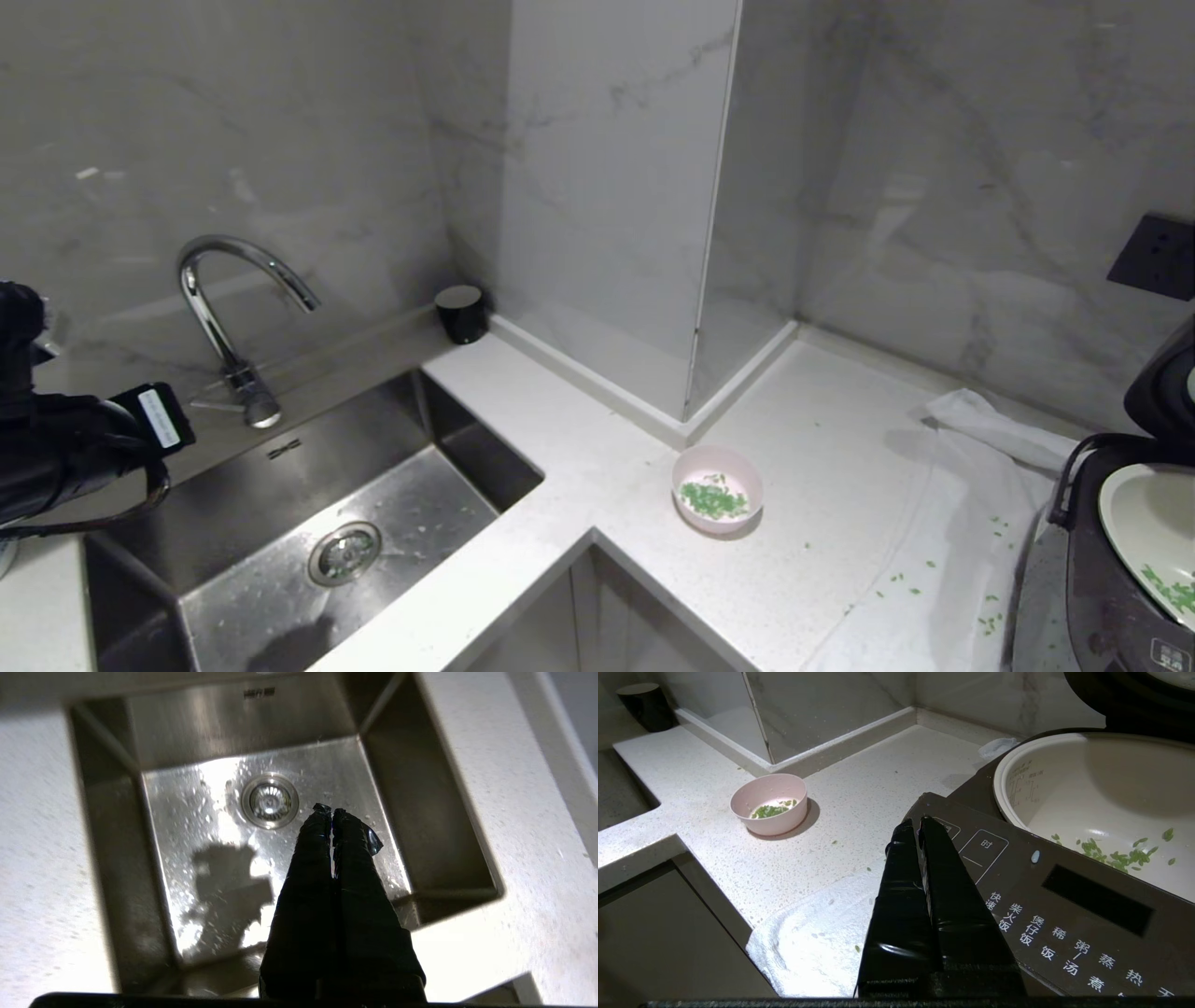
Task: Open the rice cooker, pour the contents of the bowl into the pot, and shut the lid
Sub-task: Turn on the tap
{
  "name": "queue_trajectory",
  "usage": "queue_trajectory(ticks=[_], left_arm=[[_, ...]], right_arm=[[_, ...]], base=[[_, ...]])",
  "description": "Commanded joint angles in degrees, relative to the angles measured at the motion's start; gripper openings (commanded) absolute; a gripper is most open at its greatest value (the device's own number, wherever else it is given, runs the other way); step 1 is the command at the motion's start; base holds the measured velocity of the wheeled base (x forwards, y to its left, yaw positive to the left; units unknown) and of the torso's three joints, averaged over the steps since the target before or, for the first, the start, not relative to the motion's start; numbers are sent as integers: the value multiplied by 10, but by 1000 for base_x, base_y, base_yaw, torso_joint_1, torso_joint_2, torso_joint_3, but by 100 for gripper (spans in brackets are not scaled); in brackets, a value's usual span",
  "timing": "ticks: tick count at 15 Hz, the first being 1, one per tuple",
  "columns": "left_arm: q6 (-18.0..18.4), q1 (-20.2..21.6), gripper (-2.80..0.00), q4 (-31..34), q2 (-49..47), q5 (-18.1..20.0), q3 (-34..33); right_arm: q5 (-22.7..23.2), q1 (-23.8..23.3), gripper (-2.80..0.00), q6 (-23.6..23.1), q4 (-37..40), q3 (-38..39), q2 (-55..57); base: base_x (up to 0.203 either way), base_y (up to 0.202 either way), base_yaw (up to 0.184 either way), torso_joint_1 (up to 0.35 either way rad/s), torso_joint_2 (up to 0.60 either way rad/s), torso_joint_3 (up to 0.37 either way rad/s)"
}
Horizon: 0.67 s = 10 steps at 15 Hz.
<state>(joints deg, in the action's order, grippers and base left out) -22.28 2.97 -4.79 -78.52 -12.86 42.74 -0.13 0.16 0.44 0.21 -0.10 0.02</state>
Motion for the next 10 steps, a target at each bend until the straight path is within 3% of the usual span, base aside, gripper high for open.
queue_trajectory(ticks=[1, 5, 10], left_arm=[[-33, 10, -280, -2, -128, -4, 39], [-63, 52, -280, -25, -247, -15, 116], [-33, 129, -280, -71, -370, -17, 222]], right_arm=[[0, 0, -280, 0, 0, 0, 0], [0, 0, -280, 0, 0, 0, 0], [0, 0, -280, 0, 0, 0, 0]], base=[[0, 0, 0, 0, 0, 0], [0, 0, 0, 0, 0, 0], [0, 0, 0, 0, 0, 0]])
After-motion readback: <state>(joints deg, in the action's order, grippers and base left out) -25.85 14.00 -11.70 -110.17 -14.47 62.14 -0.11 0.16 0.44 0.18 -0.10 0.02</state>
